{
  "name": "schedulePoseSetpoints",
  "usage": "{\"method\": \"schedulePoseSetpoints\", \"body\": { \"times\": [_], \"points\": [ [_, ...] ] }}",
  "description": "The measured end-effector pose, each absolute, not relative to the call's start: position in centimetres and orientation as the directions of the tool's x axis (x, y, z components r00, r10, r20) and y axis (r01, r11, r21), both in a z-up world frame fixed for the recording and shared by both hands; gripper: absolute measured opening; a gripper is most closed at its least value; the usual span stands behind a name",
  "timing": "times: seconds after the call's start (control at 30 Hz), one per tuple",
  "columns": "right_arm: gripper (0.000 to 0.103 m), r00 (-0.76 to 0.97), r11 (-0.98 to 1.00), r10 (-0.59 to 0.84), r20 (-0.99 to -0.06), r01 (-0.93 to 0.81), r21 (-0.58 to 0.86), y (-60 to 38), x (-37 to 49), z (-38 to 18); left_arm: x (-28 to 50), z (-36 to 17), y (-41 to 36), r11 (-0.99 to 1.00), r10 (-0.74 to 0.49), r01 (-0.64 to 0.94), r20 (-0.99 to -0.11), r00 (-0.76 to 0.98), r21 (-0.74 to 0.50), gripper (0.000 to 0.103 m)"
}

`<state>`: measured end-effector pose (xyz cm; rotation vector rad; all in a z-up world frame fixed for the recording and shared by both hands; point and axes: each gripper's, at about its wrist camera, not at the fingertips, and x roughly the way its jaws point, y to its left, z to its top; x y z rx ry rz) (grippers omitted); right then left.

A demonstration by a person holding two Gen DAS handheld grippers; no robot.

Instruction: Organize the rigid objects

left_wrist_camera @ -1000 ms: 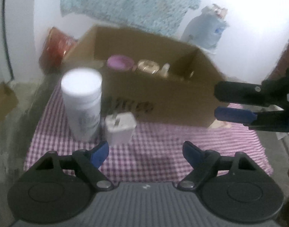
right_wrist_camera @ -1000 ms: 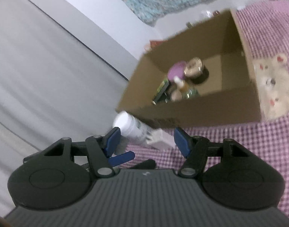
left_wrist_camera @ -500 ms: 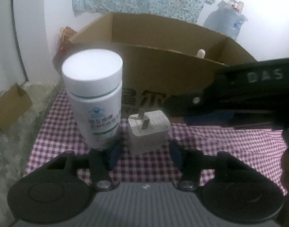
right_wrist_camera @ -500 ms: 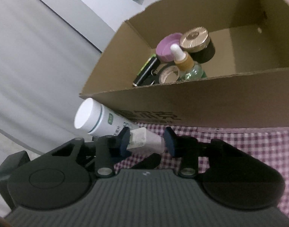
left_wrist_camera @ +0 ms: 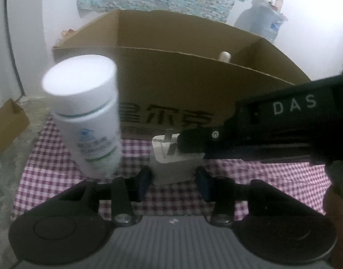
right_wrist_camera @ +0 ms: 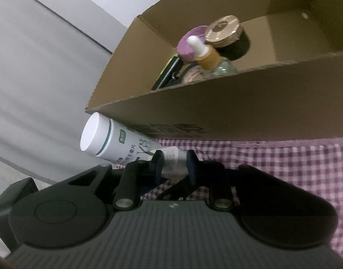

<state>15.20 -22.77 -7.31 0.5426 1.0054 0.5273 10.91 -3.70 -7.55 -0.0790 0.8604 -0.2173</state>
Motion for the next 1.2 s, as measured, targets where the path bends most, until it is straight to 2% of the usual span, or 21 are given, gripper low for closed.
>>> {"method": "schedulePoseSetpoints", "body": {
  "times": [0.37, 0.93, 1.2],
  "points": [
    [0.024, 0.465, 0.740, 0.619, -0.633, -0.077, 0.668, -26.9, 13.3, -7.5, 10.2, -7.3, -7.1, 0.955, -0.286, 0.246, -0.746, 0.602, -0.168, 0.045],
    [0.028, 0.468, 0.737, 0.627, -0.623, -0.096, 0.669, -27.2, 13.6, -7.9, 12.0, -7.2, -10.1, 0.965, -0.218, 0.252, -0.738, 0.638, -0.067, 0.047],
    [0.029, 0.471, 0.743, 0.622, -0.626, -0.102, 0.662, -27.0, 13.6, -7.9, 11.9, -7.5, -10.3, 0.967, -0.210, 0.246, -0.732, 0.648, -0.059, 0.045]
  ]
}}
